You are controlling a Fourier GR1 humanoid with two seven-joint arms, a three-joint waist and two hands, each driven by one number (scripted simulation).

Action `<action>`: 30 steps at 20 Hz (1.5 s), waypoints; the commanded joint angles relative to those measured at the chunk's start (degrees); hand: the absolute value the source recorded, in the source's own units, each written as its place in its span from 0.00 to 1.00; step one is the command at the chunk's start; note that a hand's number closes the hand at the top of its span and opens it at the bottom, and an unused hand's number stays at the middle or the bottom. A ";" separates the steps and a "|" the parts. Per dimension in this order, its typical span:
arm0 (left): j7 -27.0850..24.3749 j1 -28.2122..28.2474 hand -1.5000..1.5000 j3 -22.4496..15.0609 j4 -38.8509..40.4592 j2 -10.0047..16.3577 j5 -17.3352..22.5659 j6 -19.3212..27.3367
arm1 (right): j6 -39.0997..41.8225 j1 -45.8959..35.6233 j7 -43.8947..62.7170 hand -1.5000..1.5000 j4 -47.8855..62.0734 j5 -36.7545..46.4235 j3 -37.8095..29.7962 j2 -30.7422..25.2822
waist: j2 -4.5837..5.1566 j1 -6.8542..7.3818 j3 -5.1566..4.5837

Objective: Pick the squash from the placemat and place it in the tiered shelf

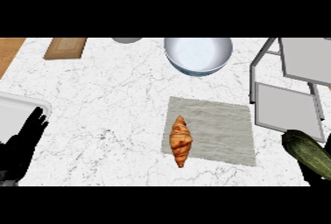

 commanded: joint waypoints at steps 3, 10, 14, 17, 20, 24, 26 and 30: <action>1.61 -2.20 0.50 1.16 1.50 0.66 1.01 -1.81 | 4.05 2.74 5.08 1.00 -10.75 -17.04 -21.06 -2.12 | 0.09 0.16 -0.04; -1.09 -1.33 0.50 0.55 1.98 -1.38 -2.09 -0.45 | 9.88 -4.31 10.72 1.00 -7.34 -32.15 -40.89 -6.43 | 0.16 1.09 -0.08; 3.81 -4.48 0.50 1.38 -0.15 0.20 -0.16 -3.36 | 14.19 -10.88 13.12 1.00 2.18 -32.09 -45.21 -14.46 | 0.43 2.14 -0.07; -0.10 -2.84 0.50 0.70 2.07 -2.32 -2.46 -2.41 | 19.77 -8.37 11.12 1.00 3.40 -30.40 -49.05 -14.78 | 0.43 1.96 -0.04; -2.70 -3.19 0.50 1.48 4.76 -2.53 -3.44 -3.48 | 17.59 -12.38 13.59 1.00 6.47 -28.09 -42.80 -19.11 | 0.68 2.87 -0.08; 1.63 -4.37 0.50 1.19 0.84 -1.81 -3.54 -4.07 | 15.56 -18.28 12.42 1.00 14.81 -27.12 -38.53 -25.77 | 0.81 3.79 -0.08; 1.46 -5.41 0.50 1.40 3.30 -3.58 -4.24 -3.05 | 15.84 -17.62 10.55 1.00 15.70 -24.28 -37.67 -23.83 | 0.77 3.33 -0.05; 1.56 -0.83 0.50 0.69 -2.05 -4.27 -5.39 -2.88 | 16.72 -17.96 4.92 1.00 21.04 -19.01 -35.73 -23.34 | 0.66 3.40 -0.02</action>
